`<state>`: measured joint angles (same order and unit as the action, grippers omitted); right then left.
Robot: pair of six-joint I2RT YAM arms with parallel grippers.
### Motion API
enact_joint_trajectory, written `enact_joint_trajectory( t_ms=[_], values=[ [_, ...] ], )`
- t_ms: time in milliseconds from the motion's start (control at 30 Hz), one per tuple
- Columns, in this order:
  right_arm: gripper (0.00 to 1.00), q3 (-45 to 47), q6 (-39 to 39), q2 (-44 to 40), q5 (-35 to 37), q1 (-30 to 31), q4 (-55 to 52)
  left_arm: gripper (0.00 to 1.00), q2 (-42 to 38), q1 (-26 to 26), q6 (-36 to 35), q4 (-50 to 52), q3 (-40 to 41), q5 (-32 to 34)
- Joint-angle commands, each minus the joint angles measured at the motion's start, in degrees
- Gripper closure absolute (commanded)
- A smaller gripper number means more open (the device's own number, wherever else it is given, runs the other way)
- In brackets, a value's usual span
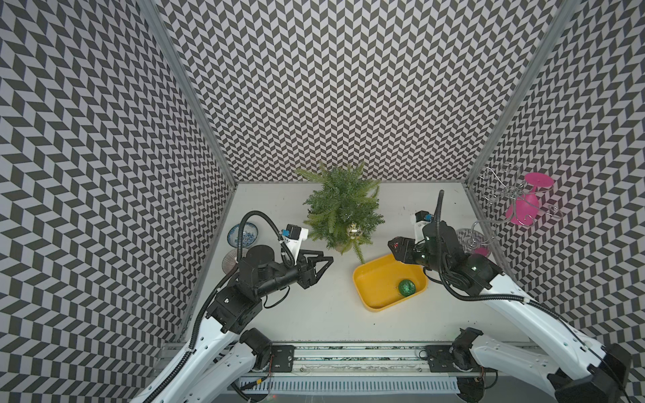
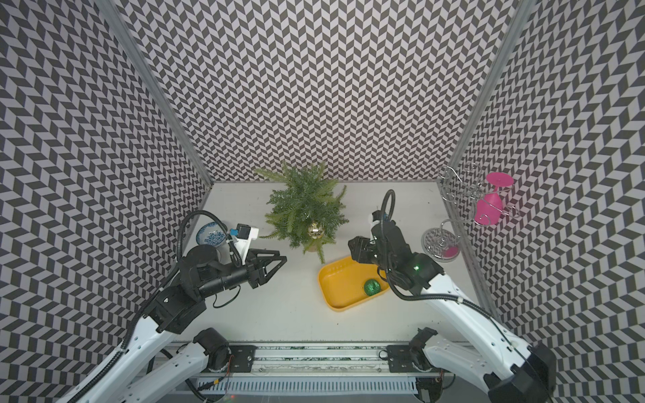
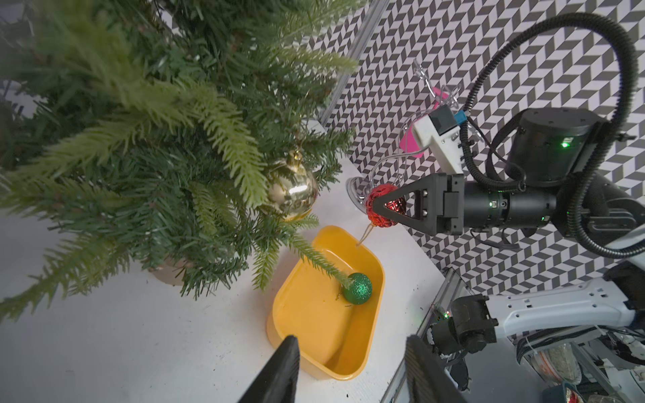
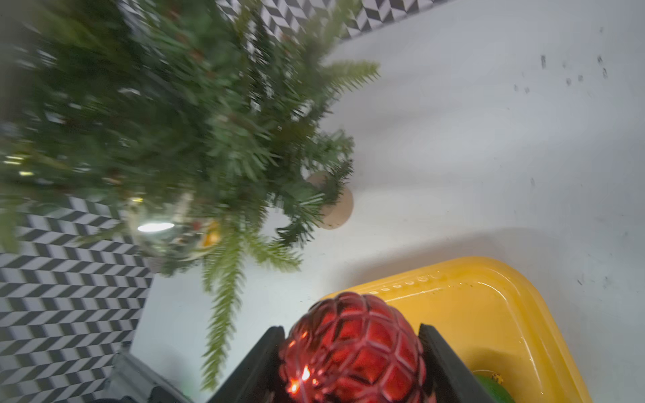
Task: Decorate the small christmas tree with ornaments
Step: Pick up an ornament from the container, then hang an ornament on the christmas tree.
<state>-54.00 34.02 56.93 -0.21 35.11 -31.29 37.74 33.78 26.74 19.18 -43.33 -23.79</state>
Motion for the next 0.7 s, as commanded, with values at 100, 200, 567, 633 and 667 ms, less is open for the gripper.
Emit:
enact_joint_trajectory(
  t_ms=[100,200,567,633,667],
  values=[
    [0.4,-6.3,-0.7,-1.6,-6.7,0.0,3.1,0.5,1.2,0.4,2.0,-4.9,-3.2,-0.4],
    [0.4,-8.4,-0.7,-0.6,-9.2,0.1,4.6,0.52,2.1,0.4,2.6,-5.7,-4.3,0.4],
    [0.41,-22.9,-3.1,7.8,-14.4,0.5,7.4,0.57,7.9,-0.2,2.7,-6.8,-11.0,1.9],
    [0.41,-25.3,-3.0,9.5,-15.5,0.5,8.3,0.58,9.3,-0.7,2.6,-7.3,-12.6,1.7],
    [0.41,-26.6,-2.8,10.4,-16.1,0.5,8.8,0.59,10.0,-0.8,2.6,-7.6,-13.5,1.1]
  ],
)
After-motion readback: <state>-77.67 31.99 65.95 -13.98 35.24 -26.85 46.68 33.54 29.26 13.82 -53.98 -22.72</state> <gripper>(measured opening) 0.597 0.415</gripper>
